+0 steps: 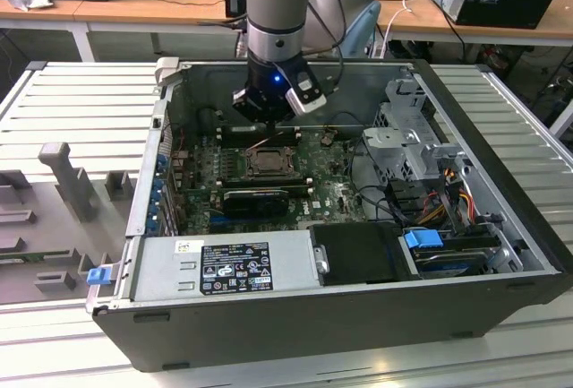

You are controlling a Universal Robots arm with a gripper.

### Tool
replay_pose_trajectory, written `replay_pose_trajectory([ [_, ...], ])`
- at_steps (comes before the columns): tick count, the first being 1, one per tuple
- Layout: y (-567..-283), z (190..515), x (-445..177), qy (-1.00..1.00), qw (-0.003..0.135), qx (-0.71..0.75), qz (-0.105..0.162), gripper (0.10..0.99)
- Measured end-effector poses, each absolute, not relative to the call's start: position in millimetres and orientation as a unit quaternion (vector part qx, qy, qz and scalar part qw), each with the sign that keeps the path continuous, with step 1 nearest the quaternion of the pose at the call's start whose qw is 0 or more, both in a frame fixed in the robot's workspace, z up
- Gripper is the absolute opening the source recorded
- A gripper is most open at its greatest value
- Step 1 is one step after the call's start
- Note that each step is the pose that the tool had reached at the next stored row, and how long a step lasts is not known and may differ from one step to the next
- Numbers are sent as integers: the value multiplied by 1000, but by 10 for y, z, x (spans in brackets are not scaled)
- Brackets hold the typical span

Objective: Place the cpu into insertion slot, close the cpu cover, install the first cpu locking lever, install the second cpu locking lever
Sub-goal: 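Install the first cpu locking lever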

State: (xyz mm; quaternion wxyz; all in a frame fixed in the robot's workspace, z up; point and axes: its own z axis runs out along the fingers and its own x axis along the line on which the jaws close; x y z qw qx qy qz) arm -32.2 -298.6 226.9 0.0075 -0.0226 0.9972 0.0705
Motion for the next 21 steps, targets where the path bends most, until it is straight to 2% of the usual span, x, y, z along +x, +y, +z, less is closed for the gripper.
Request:
replay_pose_trajectory([
  [21,-2950,2100,-220,997,7,-25,70,106],
])
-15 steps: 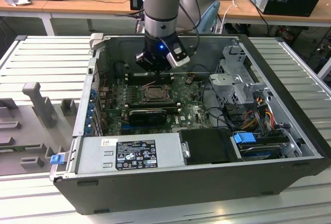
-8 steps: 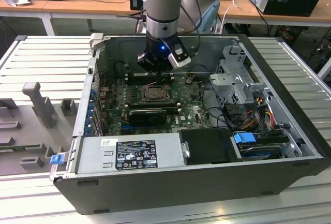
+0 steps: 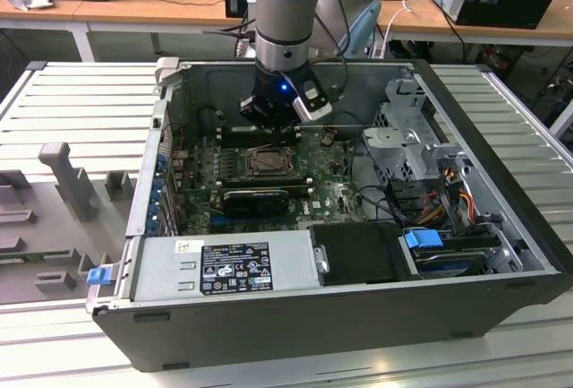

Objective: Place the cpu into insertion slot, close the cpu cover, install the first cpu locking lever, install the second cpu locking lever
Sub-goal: 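Install the first cpu locking lever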

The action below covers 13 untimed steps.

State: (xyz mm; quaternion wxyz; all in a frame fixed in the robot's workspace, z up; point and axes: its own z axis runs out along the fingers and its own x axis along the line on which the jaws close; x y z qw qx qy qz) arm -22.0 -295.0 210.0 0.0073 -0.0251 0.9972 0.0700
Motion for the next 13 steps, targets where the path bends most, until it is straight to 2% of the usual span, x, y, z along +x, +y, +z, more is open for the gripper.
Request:
replay_pose_trajectory([
  [13,-2949,2073,-214,997,7,-25,69,106],
])
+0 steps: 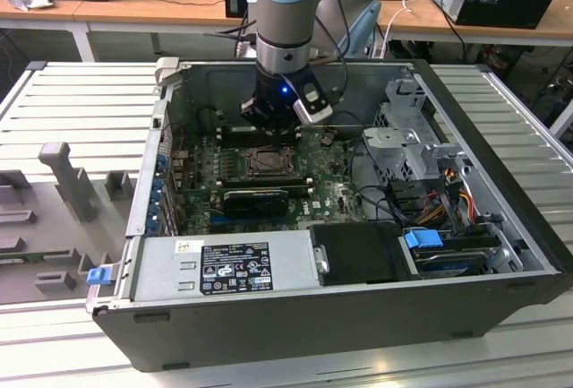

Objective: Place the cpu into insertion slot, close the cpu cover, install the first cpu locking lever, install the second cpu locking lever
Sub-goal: 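Install the first cpu locking lever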

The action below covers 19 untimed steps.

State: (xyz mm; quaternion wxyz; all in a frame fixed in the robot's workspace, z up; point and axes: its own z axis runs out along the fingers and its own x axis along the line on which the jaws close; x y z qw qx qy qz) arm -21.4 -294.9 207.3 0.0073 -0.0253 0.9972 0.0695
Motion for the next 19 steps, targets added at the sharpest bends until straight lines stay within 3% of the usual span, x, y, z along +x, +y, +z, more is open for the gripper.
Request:
replay_pose_trajectory([
  [12,-2947,2019,-213,998,7,-25,55,106],
  [19,-2944,2012,-213,998,7,-25,60,106],
])
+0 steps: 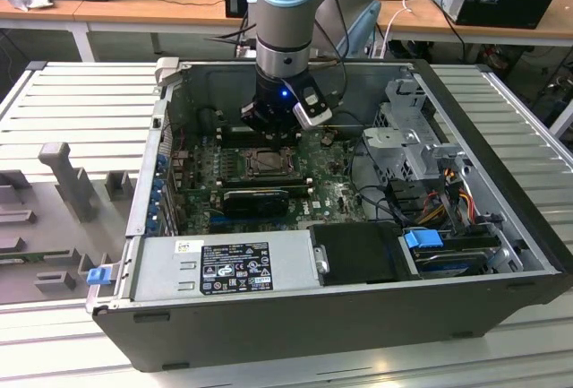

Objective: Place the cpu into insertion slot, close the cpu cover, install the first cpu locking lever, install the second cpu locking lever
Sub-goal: 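Install the first cpu locking lever, then install the second cpu locking lever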

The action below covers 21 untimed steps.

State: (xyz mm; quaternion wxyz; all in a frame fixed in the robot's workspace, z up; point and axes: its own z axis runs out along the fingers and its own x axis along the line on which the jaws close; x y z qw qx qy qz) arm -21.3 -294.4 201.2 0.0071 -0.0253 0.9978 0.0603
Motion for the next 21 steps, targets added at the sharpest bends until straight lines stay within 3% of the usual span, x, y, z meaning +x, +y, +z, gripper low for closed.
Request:
replay_pose_trajectory([
  [4,-2944,2145,-213,998,7,-25,60,106],
  [21,-2999,2146,-209,998,7,-25,59,106],
])
